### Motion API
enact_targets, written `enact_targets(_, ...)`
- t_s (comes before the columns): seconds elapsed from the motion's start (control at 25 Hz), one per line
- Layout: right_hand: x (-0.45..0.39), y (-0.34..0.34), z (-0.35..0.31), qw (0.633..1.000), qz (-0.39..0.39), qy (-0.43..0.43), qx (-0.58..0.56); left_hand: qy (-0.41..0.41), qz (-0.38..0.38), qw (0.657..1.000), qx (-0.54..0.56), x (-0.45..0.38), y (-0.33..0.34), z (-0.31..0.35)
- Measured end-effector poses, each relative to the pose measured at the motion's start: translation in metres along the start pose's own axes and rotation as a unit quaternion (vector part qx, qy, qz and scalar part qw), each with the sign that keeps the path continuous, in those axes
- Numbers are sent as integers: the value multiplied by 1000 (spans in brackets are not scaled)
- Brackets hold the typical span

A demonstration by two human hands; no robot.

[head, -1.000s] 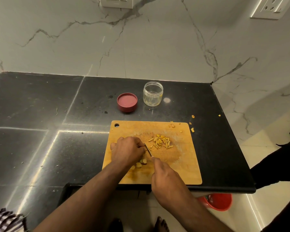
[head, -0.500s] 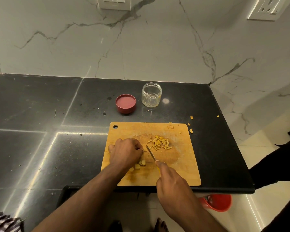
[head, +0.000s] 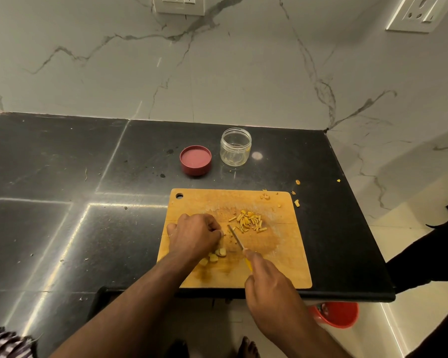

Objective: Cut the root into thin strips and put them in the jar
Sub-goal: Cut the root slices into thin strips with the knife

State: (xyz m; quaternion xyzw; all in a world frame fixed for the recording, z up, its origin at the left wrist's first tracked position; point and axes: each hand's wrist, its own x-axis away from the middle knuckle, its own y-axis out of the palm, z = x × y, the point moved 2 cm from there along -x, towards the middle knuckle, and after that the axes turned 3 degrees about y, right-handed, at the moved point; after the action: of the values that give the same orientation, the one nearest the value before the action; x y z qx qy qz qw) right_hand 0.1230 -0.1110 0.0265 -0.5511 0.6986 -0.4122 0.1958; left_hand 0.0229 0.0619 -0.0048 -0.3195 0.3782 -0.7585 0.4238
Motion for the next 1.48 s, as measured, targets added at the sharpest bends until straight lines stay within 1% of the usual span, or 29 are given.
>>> enact_targets(0.08,3,3,0,1000,-12,0,-5,2,-4,1000,-3,-1,0,0)
enact_targets(0.24,-5,0,5,1000,6,15,-2,4,-6,1000,6,0,1,-2)
enact_targets(0.4,-9,5,-6,1000,-12,-18,0,-6,2,1000,-1,2,1,0)
enact_targets(0.64,-16,9,-9,999,-23,-20,32,-11,-5,1000,-12,0,-1,3)
enact_targets(0.84,5,8,-3,999,-38,2,12,-7,-6,1000,-21,-1,-1,3)
enact_targets(1.08,1,2,-3,1000,1,6,5,10,1,1000,-6,0,1,2)
enact_targets(1.32,-12,7,-12,1000,-14,-12,19,4,13,1000,-13,1,2,2)
enact_targets(1.48,-19,10,-13,1000,-18,-7,23,0,11,1000,-14,1,3,2)
